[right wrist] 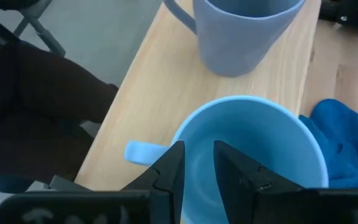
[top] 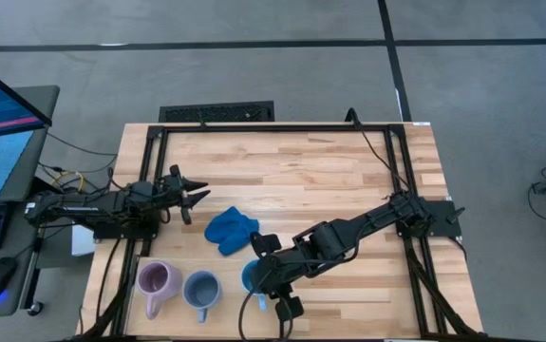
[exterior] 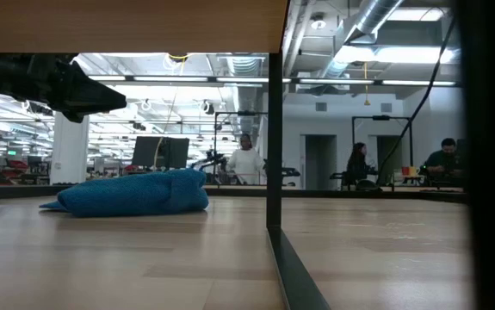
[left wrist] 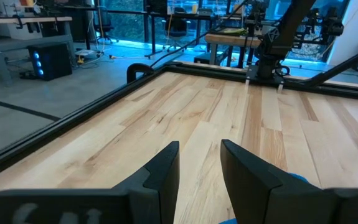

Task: Stack small to large cups/mugs on shelf
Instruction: Return to Home Position

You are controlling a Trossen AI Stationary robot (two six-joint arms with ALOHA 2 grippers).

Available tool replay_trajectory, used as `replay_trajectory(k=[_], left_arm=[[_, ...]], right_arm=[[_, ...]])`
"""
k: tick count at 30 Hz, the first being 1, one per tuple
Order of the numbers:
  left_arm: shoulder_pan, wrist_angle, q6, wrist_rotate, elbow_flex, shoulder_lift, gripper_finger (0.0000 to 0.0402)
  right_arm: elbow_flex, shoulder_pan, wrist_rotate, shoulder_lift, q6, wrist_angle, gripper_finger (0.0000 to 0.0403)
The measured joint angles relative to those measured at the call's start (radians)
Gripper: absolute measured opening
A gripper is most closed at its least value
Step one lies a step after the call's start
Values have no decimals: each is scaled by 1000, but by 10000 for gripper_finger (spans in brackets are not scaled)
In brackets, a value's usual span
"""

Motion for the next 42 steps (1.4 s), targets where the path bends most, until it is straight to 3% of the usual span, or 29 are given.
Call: replay_trajectory(k=[27, 38, 42], left_arm=[[0, 0, 0, 1, 0, 0, 108], [0, -8, -1, 1, 5, -1, 108], [0, -8, -1, 1, 6, -1, 108]], right_arm=[[27, -28, 110, -14, -20, -39, 107], [26, -34, 285, -161, -127, -119, 107], [26, -55, 288, -199, -176, -174, 107]])
